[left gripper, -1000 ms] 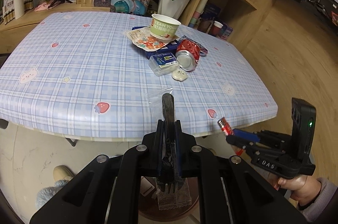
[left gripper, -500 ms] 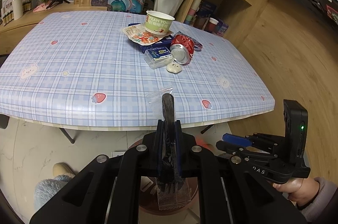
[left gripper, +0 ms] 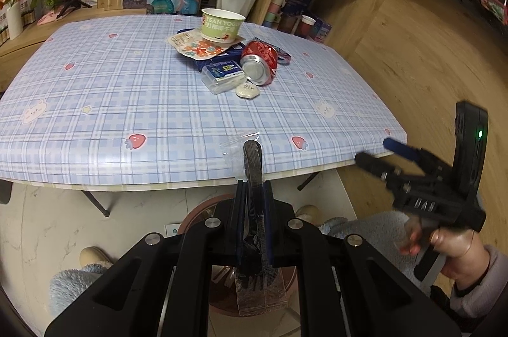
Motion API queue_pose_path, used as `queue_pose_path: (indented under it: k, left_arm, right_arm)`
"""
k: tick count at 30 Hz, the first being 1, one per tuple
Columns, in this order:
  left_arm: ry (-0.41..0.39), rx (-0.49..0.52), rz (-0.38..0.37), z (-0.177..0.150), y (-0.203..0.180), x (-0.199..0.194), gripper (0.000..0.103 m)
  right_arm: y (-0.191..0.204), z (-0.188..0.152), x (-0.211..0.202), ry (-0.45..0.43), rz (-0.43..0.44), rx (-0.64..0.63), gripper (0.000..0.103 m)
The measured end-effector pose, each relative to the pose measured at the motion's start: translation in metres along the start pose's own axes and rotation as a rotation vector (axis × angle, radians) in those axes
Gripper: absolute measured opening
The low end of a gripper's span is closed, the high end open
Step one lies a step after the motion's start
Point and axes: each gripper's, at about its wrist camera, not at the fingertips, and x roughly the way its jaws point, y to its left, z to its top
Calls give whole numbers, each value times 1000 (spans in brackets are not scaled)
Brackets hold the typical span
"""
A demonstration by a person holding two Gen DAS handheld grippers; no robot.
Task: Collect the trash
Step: 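Drop the lighter into the bin with the right gripper while the left drops the fork, then reach the left gripper to the green yogurt cup and grasp it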
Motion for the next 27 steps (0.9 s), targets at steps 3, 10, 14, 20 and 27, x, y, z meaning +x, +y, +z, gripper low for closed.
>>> queue_pose_path:
  k: [3,10,14,20,27]
  left_arm:
    - [14,17,-6,-1,-4,2,11]
    - [40,38,-32,-2,-12,4,26]
    - [16,41,-8,-1,-11,1,50]
    - [-45,-45,41,5,7,-6,86]
    - [-115,-144,98,9,31,-13,93]
  right_arm:
    - [-9,4,-3,-21,-16,26,97]
    - [-13,3,-6,-24,-37,36,97]
    - [-16,0,-6,-22,-44,46,97]
    - [-19,1,-5,-17,-56,53,97]
    - [-20,1,-2,-5,-69,55,97]
